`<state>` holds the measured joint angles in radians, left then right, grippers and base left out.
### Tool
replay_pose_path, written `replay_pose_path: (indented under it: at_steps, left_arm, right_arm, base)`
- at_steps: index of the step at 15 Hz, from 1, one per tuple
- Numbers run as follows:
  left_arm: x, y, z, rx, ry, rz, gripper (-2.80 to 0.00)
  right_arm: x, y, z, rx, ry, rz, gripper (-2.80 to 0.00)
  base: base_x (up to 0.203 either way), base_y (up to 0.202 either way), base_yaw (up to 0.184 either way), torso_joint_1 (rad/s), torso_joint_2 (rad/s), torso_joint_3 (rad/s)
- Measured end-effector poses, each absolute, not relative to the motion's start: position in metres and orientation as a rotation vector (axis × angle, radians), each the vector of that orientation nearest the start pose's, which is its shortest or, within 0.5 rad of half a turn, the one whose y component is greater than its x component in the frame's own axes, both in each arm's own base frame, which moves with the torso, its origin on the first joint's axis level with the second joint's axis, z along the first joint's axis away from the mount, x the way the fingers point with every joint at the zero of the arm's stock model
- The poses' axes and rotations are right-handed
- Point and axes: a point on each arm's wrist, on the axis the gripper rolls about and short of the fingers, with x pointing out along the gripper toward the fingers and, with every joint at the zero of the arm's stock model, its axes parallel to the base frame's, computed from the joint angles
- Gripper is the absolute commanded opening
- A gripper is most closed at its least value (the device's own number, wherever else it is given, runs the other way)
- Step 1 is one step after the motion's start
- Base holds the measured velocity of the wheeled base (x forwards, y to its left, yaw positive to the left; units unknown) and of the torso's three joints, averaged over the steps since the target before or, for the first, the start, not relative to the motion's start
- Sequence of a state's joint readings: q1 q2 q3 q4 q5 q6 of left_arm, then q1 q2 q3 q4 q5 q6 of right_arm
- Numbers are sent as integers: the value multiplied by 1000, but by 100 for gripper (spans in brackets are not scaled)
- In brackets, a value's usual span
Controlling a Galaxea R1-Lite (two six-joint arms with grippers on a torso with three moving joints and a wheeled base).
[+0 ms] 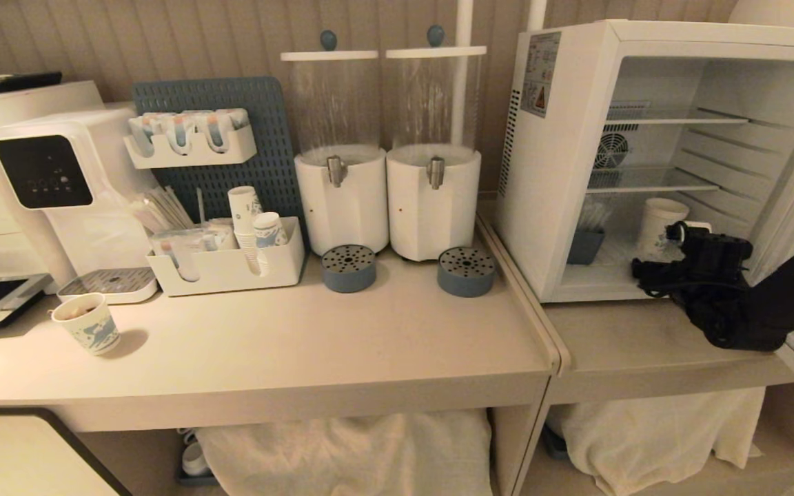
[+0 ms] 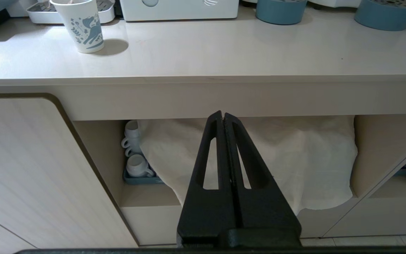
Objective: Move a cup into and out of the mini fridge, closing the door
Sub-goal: Put the paper cup in the freezer
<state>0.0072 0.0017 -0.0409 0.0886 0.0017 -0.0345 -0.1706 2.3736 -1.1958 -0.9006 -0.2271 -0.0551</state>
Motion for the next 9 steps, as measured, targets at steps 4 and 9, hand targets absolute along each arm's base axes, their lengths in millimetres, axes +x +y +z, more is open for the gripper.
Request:
replay_pose_path:
  at_steps: [4,9]
  left_arm:
    - [-26,0,78,-34,50,9,-280]
    - [-26,0,78,-35,51,9,-280]
  right_arm:
    - [389,-71,85,-43,265,-326,-280]
    - [289,-50,154,8,211,-163,-280]
  base:
    - [0,0,0,0,0,0]
    - [0,0,0,0,0,0]
